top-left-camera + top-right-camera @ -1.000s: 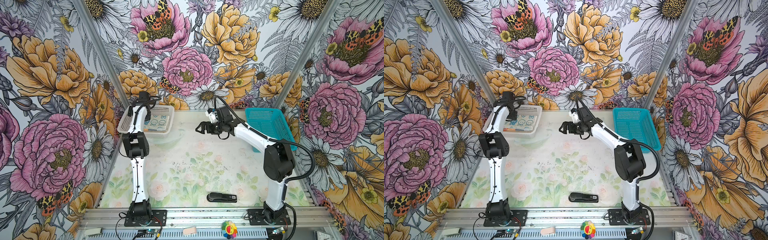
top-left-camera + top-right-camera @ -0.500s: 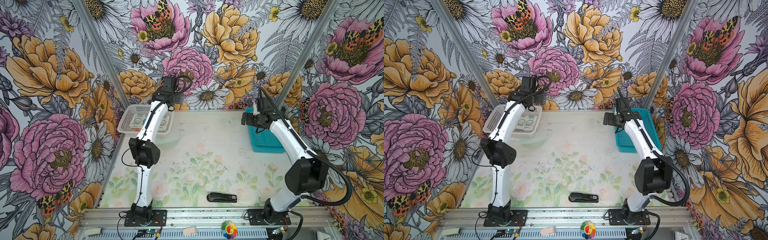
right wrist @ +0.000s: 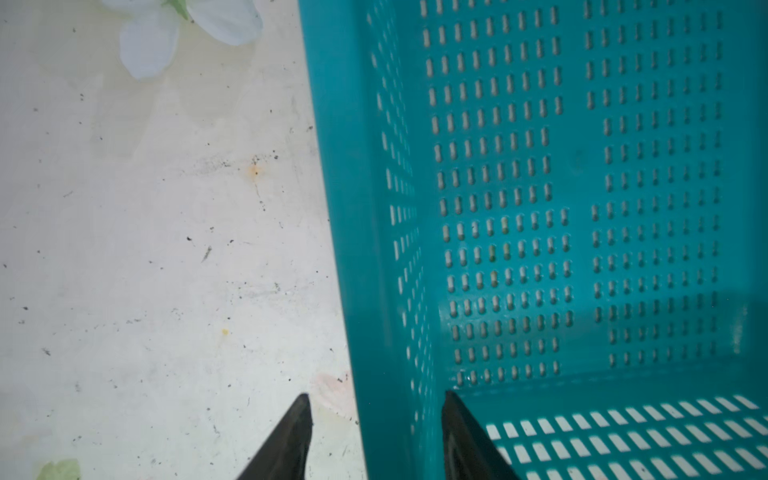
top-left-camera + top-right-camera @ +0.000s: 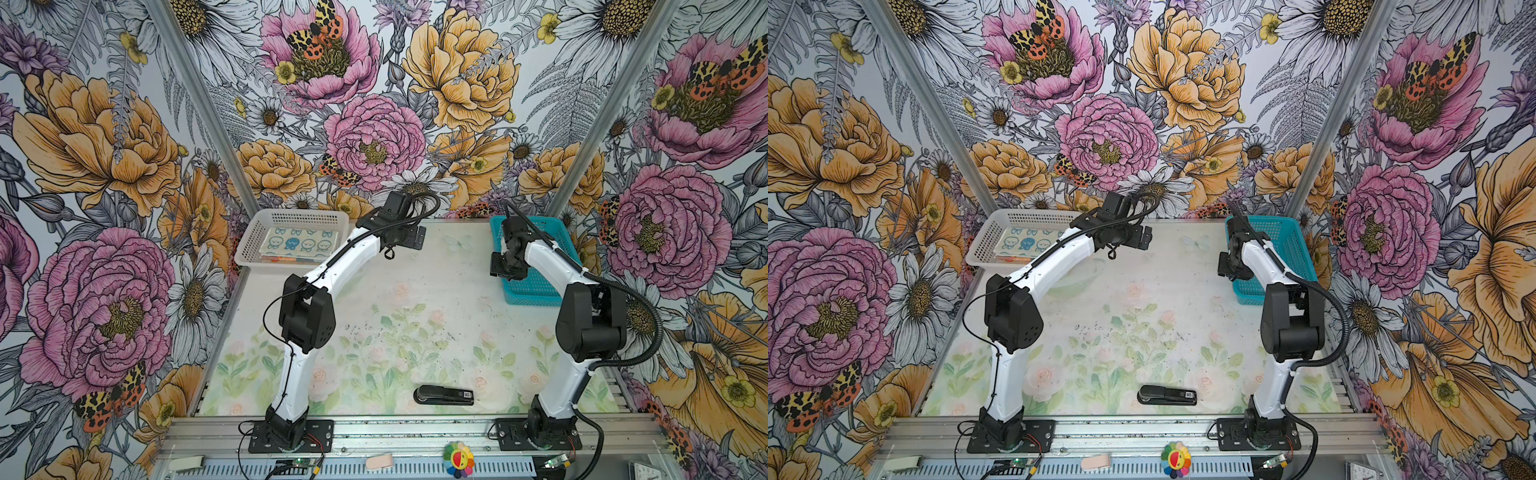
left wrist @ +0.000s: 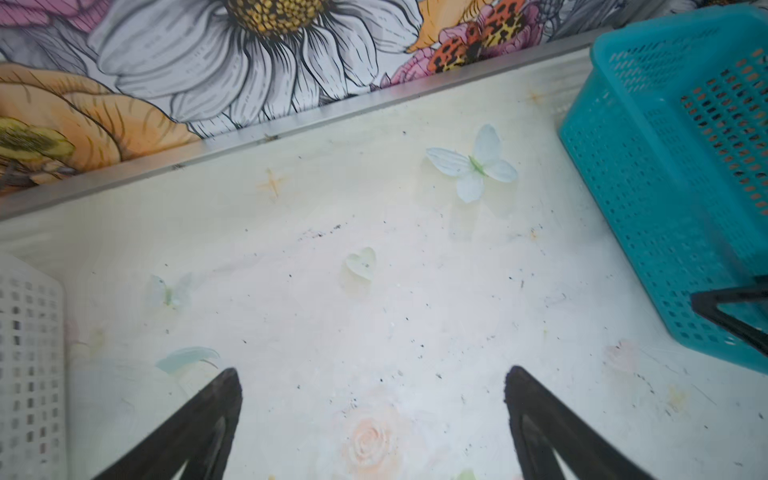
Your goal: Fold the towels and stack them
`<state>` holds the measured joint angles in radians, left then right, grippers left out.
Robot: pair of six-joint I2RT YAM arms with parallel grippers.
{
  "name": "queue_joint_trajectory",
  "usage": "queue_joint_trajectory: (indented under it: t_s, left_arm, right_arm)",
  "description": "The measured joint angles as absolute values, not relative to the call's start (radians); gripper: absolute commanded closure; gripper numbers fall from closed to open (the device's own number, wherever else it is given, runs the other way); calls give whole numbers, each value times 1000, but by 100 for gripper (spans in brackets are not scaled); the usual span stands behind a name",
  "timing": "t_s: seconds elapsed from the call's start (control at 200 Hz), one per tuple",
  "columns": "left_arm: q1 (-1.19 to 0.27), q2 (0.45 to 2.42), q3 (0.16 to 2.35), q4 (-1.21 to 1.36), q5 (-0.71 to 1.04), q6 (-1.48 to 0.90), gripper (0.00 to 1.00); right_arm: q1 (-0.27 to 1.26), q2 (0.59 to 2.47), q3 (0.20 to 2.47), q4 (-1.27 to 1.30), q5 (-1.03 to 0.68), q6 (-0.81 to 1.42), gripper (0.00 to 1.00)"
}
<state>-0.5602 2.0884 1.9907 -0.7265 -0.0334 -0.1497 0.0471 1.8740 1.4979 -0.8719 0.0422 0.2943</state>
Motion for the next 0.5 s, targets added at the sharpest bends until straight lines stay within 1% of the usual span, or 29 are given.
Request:
queue_joint_trajectory:
  t_s: [0.07, 0.195, 0.295, 0.39, 0.5]
  left_arm:
    - [-567, 2035, 1897, -678, -10, -183, 1]
    - [-567, 1956, 1801, -614, 9, -223, 1]
    - [-564, 1902, 1753, -575, 9, -238, 1]
    - [-555, 1846, 1692, -542, 13, -250, 1]
    - [-522, 1782, 1616, -523, 17, -265, 1]
  right_arm:
    - [51, 1879, 1497, -870, 45, 300, 71]
    - [74, 1879, 1497, -863, 53, 321, 78]
    - [128, 1879, 1498, -854, 70, 339, 87]
    - [195, 1879, 1512, -865, 98, 389, 89]
    - [279, 1894, 1564, -881, 101, 457, 93]
